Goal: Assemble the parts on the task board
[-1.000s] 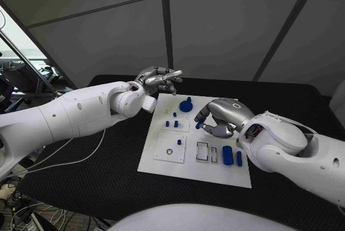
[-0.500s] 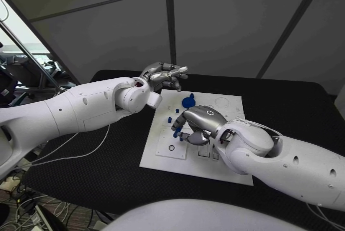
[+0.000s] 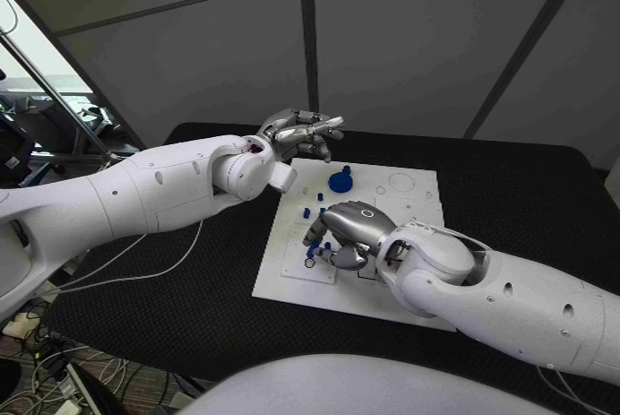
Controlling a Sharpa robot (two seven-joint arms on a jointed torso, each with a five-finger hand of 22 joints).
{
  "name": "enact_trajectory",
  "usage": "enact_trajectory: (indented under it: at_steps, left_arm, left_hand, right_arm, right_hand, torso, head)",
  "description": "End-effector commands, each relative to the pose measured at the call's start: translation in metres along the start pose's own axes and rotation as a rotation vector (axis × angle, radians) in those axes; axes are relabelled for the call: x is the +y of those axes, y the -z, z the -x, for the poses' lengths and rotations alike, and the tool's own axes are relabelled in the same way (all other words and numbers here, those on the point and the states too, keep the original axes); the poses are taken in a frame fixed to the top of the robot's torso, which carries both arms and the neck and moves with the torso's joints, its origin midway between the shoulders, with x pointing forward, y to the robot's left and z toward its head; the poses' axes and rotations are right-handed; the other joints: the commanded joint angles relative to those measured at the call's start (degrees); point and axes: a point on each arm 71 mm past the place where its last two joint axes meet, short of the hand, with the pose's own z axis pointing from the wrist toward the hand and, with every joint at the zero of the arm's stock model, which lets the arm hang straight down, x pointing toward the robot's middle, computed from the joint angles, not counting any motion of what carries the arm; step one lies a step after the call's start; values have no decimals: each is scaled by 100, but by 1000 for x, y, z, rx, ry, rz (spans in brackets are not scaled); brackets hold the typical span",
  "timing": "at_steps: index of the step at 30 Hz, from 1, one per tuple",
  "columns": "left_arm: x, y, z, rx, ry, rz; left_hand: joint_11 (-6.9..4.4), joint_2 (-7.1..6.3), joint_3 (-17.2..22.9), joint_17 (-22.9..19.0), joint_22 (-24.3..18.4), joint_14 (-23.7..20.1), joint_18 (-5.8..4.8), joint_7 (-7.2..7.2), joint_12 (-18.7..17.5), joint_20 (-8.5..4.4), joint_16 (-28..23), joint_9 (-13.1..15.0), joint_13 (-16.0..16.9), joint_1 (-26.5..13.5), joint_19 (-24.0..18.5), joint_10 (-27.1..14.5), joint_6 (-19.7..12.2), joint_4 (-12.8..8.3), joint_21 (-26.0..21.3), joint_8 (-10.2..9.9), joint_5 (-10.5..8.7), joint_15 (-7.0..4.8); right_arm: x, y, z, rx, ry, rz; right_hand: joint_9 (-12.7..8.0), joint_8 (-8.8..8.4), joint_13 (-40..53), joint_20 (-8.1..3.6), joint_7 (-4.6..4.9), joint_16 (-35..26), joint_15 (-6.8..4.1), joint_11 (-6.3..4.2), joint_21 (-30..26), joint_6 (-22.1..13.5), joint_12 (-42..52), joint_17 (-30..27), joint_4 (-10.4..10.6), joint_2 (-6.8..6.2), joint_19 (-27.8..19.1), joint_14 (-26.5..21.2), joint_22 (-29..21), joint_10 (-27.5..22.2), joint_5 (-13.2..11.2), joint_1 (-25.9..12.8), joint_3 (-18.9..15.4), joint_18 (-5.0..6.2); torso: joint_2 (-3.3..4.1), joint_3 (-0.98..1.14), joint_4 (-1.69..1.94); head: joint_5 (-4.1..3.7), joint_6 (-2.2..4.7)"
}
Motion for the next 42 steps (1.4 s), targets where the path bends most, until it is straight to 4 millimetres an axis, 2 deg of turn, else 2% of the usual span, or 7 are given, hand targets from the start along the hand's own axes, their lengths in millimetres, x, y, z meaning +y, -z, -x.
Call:
enact_trajectory:
  at_steps: [1, 20, 26, 32, 42]
  left_arm:
    - [-2, -1, -1, 7, 6, -12]
    - [-2, -1, -1, 10, 7, -7]
    - [-1, -1, -1, 10, 7, -6]
    - [-1, -1, -1, 10, 7, -5]
    - [-1, -1, -1, 10, 7, -4]
  left_hand:
    - [11, 42, -22, -6, -5, -22, 235, -2, 37, 33, -37, -4, -2, 30, 7, -47, -34, -1, -24, 21, 4, 32]
    - [11, 42, -22, -6, -5, -22, 235, -2, 37, 33, -37, -4, -2, 30, 7, -47, -34, -1, -24, 21, 4, 32]
    - [11, 42, -22, -6, -5, -22, 235, -2, 37, 33, -37, -4, -2, 30, 7, -47, -34, -1, -24, 21, 4, 32]
    - [11, 42, -22, -6, -5, -22, 235, -2, 37, 33, -37, -4, -2, 30, 7, -47, -34, -1, -24, 21, 4, 32]
    - [11, 42, -22, -6, -5, -22, 235, -2, 37, 33, -37, -4, -2, 30, 7, -47, -34, -1, -24, 21, 4, 32]
  right_arm:
    - [2, -1, -3, 19, -3, 23]
    - [0, -2, -12, 60, -5, 21]
    - [-1, -3, -15, 71, 0, 13]
    - [-5, -4, -17, 76, 34, -3]
    - [-3, -6, -24, 94, 67, -6]
  right_hand:
    - [-4, -21, 10, -5, 50, 21, -20, -111, 16, 2, 31, -12, -18, 7, 37, 111, 449, 121, 38, 2, 13, -36]
    - [-4, -22, 12, -5, 51, 21, -19, -110, 18, 2, 29, -17, -25, 10, 38, 109, 451, 123, 47, 6, 19, -36]
    - [-4, -22, 12, -4, 52, 15, -18, -109, 14, 3, 28, -29, -27, 11, 33, 107, 447, 124, 51, 6, 20, -34]
    - [-5, -24, 13, -4, 54, 11, -18, -107, 10, 2, 25, -37, -28, 10, 28, 106, 442, 122, 53, 3, 19, -33]
    - [-6, -25, 13, -3, 54, 9, -17, -107, 9, 1, 24, -42, -29, 9, 26, 105, 440, 121, 54, 2, 19, -32]
  torso:
    - [-7, -2, 3]
    - [-2, -2, 1]
    - [-3, 6, -3]
    - [-4, -6, 0]
    - [-3, -2, 3]
  head:
    - [4, -17]
    - [39, -60]
    - [57, -68]
    - [49, -75]
    - [60, -78]
